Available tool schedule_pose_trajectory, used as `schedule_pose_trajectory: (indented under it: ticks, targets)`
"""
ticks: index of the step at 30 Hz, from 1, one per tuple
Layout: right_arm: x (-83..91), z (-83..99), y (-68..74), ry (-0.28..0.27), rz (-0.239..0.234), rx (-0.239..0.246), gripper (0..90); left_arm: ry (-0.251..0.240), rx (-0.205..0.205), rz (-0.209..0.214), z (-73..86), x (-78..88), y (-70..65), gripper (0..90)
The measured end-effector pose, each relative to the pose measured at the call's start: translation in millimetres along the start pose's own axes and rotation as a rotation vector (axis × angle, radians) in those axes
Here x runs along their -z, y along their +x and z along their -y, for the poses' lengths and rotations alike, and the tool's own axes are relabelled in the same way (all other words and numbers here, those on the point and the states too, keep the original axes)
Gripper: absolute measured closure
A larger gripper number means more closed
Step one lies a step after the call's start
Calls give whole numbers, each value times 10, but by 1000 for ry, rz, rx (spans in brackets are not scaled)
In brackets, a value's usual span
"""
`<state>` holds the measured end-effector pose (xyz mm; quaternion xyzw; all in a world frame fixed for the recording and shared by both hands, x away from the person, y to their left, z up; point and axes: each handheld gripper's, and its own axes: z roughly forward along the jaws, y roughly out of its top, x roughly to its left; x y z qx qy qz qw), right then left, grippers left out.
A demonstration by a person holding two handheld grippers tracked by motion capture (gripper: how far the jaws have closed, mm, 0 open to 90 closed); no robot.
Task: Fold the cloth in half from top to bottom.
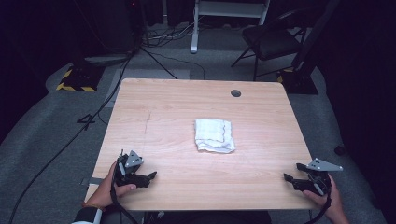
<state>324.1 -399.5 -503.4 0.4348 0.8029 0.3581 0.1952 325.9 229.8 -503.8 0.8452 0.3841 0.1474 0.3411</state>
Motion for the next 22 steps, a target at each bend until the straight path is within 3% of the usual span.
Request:
schedule_pose_trajectory:
  ticks: [22]
  targets:
    - [-1, -1, -6, 0, 6, -6, 230, 2, -12, 12, -36, -34, 32, 154]
